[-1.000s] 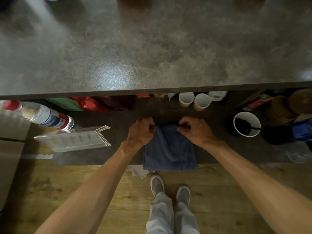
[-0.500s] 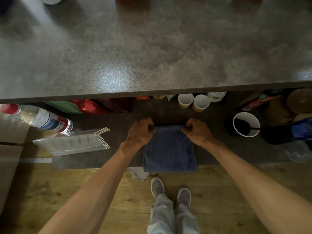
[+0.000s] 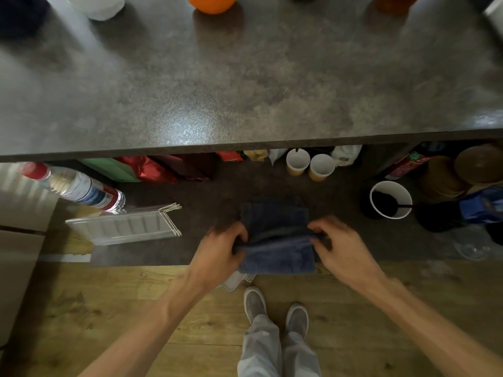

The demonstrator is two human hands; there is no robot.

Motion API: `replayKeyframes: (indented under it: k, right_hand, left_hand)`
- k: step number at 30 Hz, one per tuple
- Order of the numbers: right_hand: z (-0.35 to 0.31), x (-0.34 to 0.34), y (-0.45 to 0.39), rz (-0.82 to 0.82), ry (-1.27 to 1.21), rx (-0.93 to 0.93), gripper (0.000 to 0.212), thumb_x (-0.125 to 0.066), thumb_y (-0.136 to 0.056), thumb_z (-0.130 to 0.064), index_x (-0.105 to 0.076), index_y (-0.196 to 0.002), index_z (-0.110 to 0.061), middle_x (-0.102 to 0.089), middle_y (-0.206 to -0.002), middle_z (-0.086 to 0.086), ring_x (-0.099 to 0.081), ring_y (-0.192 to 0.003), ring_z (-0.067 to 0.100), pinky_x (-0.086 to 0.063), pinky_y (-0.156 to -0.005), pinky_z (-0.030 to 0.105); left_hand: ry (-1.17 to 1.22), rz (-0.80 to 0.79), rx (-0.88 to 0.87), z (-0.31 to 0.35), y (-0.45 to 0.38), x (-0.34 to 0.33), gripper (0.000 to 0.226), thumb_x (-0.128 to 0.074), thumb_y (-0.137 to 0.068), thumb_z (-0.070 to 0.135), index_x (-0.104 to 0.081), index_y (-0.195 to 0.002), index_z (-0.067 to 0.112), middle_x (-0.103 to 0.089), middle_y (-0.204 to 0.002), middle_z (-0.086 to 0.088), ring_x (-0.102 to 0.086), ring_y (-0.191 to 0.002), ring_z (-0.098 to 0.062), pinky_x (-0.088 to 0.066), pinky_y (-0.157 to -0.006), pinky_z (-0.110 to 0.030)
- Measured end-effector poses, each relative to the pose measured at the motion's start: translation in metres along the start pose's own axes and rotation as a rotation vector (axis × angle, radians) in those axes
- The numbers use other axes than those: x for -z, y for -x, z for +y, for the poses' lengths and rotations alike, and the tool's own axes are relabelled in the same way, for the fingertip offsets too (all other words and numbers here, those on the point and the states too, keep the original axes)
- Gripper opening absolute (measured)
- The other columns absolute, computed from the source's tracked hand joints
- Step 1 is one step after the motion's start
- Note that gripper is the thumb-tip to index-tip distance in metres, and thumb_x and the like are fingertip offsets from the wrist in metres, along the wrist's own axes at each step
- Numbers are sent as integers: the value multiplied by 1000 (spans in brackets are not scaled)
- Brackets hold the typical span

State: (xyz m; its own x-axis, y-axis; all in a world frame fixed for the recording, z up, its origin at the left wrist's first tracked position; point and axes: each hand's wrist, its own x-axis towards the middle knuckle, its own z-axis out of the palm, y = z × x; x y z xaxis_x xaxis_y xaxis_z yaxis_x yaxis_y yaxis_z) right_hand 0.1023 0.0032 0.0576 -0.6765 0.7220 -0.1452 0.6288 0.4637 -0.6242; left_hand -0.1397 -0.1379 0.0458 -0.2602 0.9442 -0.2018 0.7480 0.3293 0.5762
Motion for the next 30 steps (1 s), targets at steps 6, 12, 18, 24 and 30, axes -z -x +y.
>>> replayKeyframes:
  k: [6, 12, 18, 24, 30]
  right_hand:
    - [-20, 39, 58, -108, -100, 54, 26, -72, -85, -8, -69, -104, -24, -55, -96, -24, -57, -94, -6, -40, -79, 6]
    - [15, 29, -30, -168, -302, -241, 21, -73, -88, -15, -69, -96, -33, -73, -96, -7, -67, -89, 5, -53, -85, 27]
    - [58, -37, -111, -16, -321, -425, 17, -72, -89, -15, -73, -105, -17, -73, -103, 3, -66, -95, 12, -44, -76, 15]
    - [46, -51, -85, 278, -157, -369, 24, -62, -92, -21, -66, -115, -14, -65, -113, 7, -62, -105, 22, -49, -90, 35]
    - [18, -113, -53, 127, 340, 11, 53, -36, -98, -34, -47, -145, -14, -37, -158, 11, -31, -147, 28, -33, -116, 48]
  left_hand:
    - [128, -232, -75, 33, 54, 36, 30, -70, -83, 19, -55, -103, 36, -67, -91, 19, -60, -88, -2, -49, -72, -21]
    - [265, -162, 79, -3, -48, 28, 20, -77, -82, 25, -66, -99, 27, -70, -90, 6, -65, -80, -9, -52, -77, -32]
    - [326, -33, 300, -43, -118, -25, 9, -72, -89, 23, -67, -96, 19, -69, -90, -2, -66, -86, -17, -48, -69, -26]
    - [177, 294, 421, -47, -92, -43, 25, -61, -89, 29, -65, -109, 14, -70, -96, -5, -65, -93, -28, -53, -83, -40]
    - [-197, 193, -144, -6, -52, -108, 54, -39, -98, 29, -42, -149, 10, -39, -156, -10, -32, -147, -25, -24, -120, -43]
